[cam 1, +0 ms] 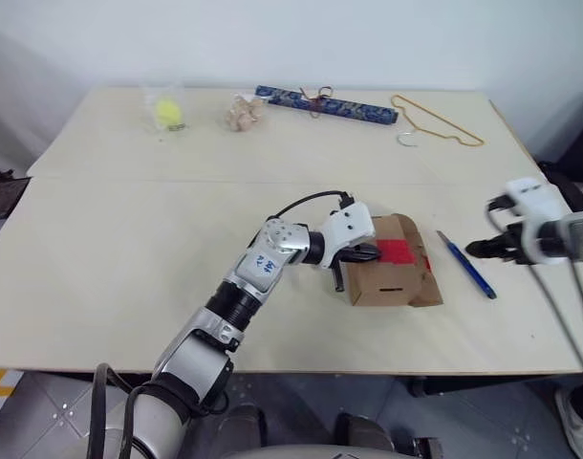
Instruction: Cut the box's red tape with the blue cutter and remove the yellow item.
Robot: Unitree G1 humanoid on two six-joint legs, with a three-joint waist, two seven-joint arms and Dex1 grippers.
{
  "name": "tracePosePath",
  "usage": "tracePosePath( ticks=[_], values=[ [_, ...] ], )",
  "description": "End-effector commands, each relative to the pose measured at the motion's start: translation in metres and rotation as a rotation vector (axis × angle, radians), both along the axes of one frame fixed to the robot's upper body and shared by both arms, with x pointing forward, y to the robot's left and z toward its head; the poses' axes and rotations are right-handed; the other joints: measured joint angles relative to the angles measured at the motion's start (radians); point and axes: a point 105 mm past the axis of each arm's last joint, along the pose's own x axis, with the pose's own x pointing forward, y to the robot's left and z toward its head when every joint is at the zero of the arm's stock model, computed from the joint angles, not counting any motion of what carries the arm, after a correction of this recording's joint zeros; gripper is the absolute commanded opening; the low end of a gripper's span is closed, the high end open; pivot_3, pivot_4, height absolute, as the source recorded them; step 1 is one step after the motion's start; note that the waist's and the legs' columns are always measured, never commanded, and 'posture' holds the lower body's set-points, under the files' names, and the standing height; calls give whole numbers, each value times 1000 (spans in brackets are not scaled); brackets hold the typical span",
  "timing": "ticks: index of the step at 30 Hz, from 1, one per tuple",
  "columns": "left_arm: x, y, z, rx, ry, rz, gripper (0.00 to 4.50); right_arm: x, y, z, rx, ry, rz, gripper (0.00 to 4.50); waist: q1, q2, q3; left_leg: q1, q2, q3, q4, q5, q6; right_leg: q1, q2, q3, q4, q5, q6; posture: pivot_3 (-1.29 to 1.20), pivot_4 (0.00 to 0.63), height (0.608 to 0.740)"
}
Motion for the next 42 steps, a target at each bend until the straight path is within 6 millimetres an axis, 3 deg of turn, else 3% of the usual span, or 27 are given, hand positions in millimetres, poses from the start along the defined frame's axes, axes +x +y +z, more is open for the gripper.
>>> tracePosePath(
  ticks=[1,8,14,26,29,32,42],
  values=[
    [-2,23,-54,152,149,58,0,-8,12,3,205,29,47,3361,-11,-1,2,2,0,1,-1,0,-1,0,0,0,0,0,0,0,150,740],
    [-1,25,-49,152,136,58,0,-1,38,-16,474,97,70,3361,-29,6,9,9,1,4,-3,-3,4,4,-1,-1,-1,1,1,0,150,740],
    [-4,30,-49,160,139,62,0,4,60,-43,550,187,85,3361,-29,7,10,8,1,5,-3,0,-2,0,-1,-1,6,1,2,0,150,740],
    [-9,49,-48,174,146,86,0,10,107,-55,711,259,175,3361,-64,5,10,11,5,9,-4,-1,-4,-3,0,-1,16,1,2,0,150,740],
    [-11,56,-49,180,154,98,0,12,115,-60,765,268,180,2825,-75,5,10,11,5,11,-6,0,-5,-6,0,-1,17,1,2,0,150,740],
    [-13,62,-49,183,159,111,0,9,126,-60,796,292,221,1914,-82,4,10,12,6,15,-10,1,-7,-9,0,0,19,1,1,0,150,740],
    [-19,73,-51,190,172,135,0,16,154,-64,789,316,319,1914,-89,4,10,18,9,17,-13,1,-9,-10,5,6,20,0,0,0,150,740]
  ],
)
